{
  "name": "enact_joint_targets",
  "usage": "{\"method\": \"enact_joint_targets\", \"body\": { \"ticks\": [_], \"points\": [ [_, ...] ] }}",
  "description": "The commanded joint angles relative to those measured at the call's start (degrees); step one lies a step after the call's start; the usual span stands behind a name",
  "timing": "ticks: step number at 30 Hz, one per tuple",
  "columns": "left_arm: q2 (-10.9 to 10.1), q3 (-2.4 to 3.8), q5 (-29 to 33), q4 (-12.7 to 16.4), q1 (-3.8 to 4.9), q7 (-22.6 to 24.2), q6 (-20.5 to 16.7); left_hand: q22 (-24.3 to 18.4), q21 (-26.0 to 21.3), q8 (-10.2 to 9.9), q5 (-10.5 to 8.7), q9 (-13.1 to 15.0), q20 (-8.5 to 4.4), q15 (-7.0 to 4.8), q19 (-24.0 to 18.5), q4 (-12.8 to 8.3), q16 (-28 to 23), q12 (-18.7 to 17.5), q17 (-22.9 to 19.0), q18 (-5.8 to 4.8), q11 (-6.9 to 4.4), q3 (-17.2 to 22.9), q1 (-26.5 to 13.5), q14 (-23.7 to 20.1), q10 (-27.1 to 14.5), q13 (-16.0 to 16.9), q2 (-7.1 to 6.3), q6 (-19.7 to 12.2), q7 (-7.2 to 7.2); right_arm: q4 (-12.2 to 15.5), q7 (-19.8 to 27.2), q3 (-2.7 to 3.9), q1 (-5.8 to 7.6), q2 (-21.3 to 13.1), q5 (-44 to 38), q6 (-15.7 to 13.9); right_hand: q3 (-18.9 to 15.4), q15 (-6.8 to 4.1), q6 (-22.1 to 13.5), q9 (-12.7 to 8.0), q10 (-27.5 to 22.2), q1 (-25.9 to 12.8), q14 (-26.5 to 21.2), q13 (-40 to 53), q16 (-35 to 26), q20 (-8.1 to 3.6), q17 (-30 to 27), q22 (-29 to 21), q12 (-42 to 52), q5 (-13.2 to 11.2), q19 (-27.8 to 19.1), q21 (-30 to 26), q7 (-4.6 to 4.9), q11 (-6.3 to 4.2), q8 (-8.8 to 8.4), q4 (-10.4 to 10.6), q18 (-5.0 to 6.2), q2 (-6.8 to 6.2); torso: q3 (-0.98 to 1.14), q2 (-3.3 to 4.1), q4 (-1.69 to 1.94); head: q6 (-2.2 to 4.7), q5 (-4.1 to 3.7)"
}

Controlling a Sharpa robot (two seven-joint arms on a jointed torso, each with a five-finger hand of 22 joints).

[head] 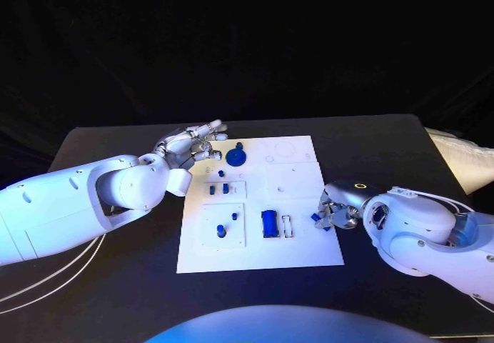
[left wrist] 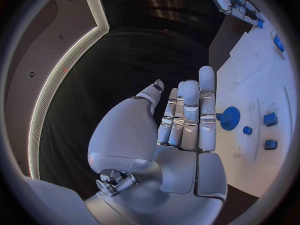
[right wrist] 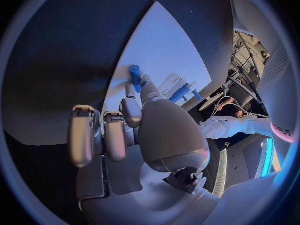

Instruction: Assemble the parts on the task board

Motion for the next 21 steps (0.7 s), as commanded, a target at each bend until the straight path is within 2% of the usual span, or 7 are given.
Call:
{"method": "enact_joint_targets", "body": {
  "ticks": [1,4,7,14,19,21],
  "points": [
    [0.06,0.03,-0.22,0.07,-0.05,0.23,1.15,-0.06,0.0,0.19,0.26,-0.1,0.07,0.02,-0.33,0.05,0.12,0.27,-0.08,0.63,-0.01,-0.25,0.03,-0.28,-0.2,-0.05,0.01,-0.3,-0.11,-0.58,-0.4,-0.42,-0.7,0.7,-5.65,5.02,1.25,-0.35,0.42,-0.28,-0.29,2.75,4.75,-0.34,0.36,-0.21,8.6,0.42,-0.65,-1.72,0.53,0.39,0.08,-0.35,-0.35,-1.64,-1.21,0.57,-0.01,-0.02,-0.03,-0.03,0.0],
    [0.06,0.03,-0.27,0.07,-0.07,0.23,1.16,-0.06,0.0,0.19,0.26,-0.1,0.07,0.02,-0.33,0.05,0.12,0.27,-0.08,0.63,-0.01,-0.25,0.03,-0.28,-0.2,-0.05,0.01,-0.3,-0.11,-0.79,-0.39,-0.43,-0.96,1.33,-6.92,5.37,2.57,-0.31,0.59,-0.41,-0.45,4.07,4.77,-0.45,0.41,-0.18,8.73,0.6,-0.95,-1.87,0.56,0.48,0.14,-0.32,-0.54,-2.79,-1.25,0.9,0.0,0.01,0.02,-0.03,0.02],
    [0.05,0.03,-0.32,0.06,-0.09,0.22,1.15,-0.06,0.0,0.19,0.26,-0.1,0.07,0.02,-0.33,0.05,0.12,0.27,-0.08,0.63,-0.01,-0.25,0.03,-0.28,-0.2,-0.05,0.01,-0.3,-0.11,-0.97,-0.39,-0.44,-1.15,1.77,-7.52,5.59,3.44,-0.25,0.68,-0.55,-0.63,4.21,4.78,-0.68,0.45,-0.14,8.82,0.69,-1.37,-0.93,0.58,0.54,0.24,-0.27,-0.74,-3.26,-1.27,1.05,-0.01,-0.03,0.05,-0.01,-0.03],
    [0.03,0.03,-0.37,0.12,-0.12,0.2,1.16,-0.06,0.0,0.19,0.26,-0.1,0.07,0.02,-0.33,0.05,0.12,0.27,-0.08,0.63,-0.01,-0.25,0.03,-0.28,-0.2,-0.05,0.01,-0.3,-0.11,-1.2,-0.44,-0.45,-1.33,2.2,-7.63,5.09,6.09,-0.21,1.1,-1.0,-0.6,2.07,4.8,-0.84,0.48,-0.06,8.98,0.88,-1.84,5.18,0.63,0.64,0.21,-0.32,-1.37,-3.41,-1.29,0.48,-0.08,-0.04,0.0,0.07,-0.07],
    [0.02,0.02,-0.4,0.16,-0.14,0.19,1.17,-0.06,0.0,0.19,0.26,-0.1,0.07,0.02,-0.33,0.05,0.12,0.27,-0.08,0.63,-0.01,-0.25,0.03,-0.28,-0.2,-0.05,0.01,-0.3,-0.11,-1.14,-0.61,-0.45,-1.37,2.17,-5.51,2.07,8.99,-0.41,1.54,-1.13,0.08,-0.65,4.86,-0.16,0.58,-0.23,9.2,1.24,-1.02,11.96,0.81,0.88,-0.1,-0.59,-1.59,-2.35,-1.35,0.19,-0.06,-0.03,-0.02,0.1,-0.1],
    [0.01,0.02,-0.41,0.18,-0.14,0.18,1.18,-0.06,0.0,0.19,0.26,-0.1,0.07,0.02,-0.33,0.05,0.12,0.27,-0.08,0.63,-0.01,-0.25,0.03,-0.28,-0.2,-0.05,0.01,-0.3,-0.11,-1.01,-0.71,-0.45,-1.37,2.11,-3.88,0.17,10.41,-0.48,1.61,-1.14,0.27,-1.68,4.89,0.02,0.66,-0.29,9.37,1.41,-0.83,13.9,0.89,0.98,-0.2,-0.65,-1.67,-1.93,-1.38,-0.13,-0.05,-0.03,-0.01,0.13,-0.11]
  ]
}}
